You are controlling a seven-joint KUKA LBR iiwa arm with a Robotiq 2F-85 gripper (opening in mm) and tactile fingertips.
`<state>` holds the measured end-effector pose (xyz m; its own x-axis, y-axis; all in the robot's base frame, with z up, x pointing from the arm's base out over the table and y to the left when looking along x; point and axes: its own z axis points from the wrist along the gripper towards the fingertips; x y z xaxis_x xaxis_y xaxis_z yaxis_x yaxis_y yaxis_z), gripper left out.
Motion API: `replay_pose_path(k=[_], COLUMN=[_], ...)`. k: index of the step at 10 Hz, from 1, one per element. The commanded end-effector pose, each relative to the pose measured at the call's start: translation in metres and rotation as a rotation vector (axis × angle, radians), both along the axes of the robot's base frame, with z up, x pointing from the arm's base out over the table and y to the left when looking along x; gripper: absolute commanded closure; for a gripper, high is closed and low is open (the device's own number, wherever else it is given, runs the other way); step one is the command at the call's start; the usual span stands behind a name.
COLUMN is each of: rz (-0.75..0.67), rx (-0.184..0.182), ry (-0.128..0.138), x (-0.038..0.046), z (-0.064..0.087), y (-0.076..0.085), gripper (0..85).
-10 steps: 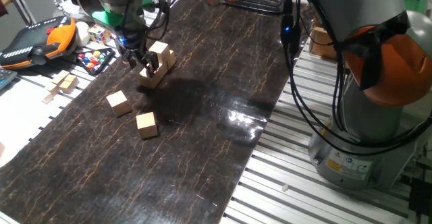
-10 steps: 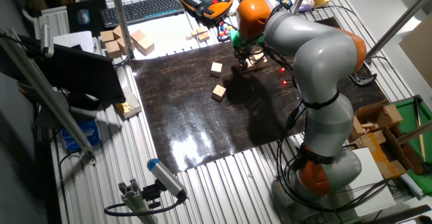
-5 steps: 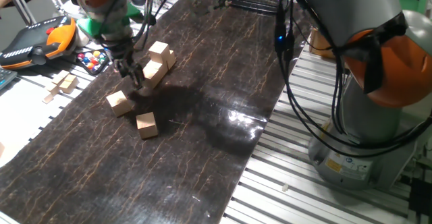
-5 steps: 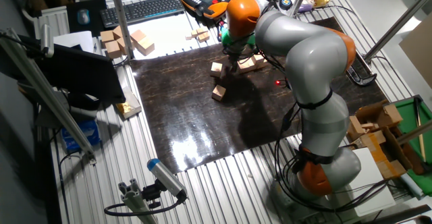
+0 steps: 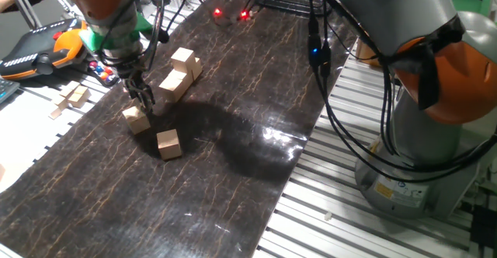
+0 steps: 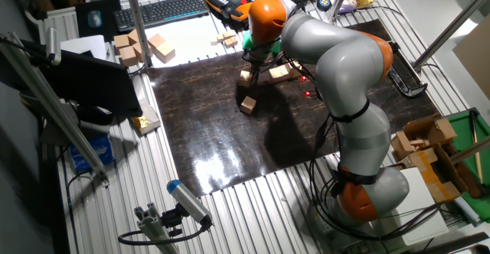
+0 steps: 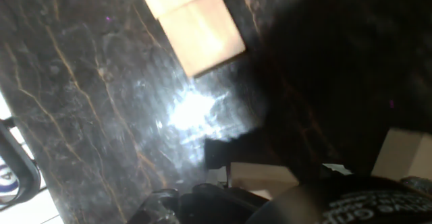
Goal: Stack the blocks into a pyramid shape
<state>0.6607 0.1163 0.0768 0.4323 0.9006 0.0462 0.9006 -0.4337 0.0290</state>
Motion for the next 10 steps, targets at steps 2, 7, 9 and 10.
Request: replay_pose_path(k=[2,7,9,10], rz=[-0.014,-0.026,-0.027,-0.029], rx=[0.013,0.042,0.042,0.039], ry=[-0.006,-0.028,-0.034,-0.036], x=[0.0015,0.0046,0.004,0.0039], z=[-0.004,-0.017,-0.022,-0.024], y=[0.002,0.009,0.013,0.015], gripper=[14.0,14.0,14.0,14.0])
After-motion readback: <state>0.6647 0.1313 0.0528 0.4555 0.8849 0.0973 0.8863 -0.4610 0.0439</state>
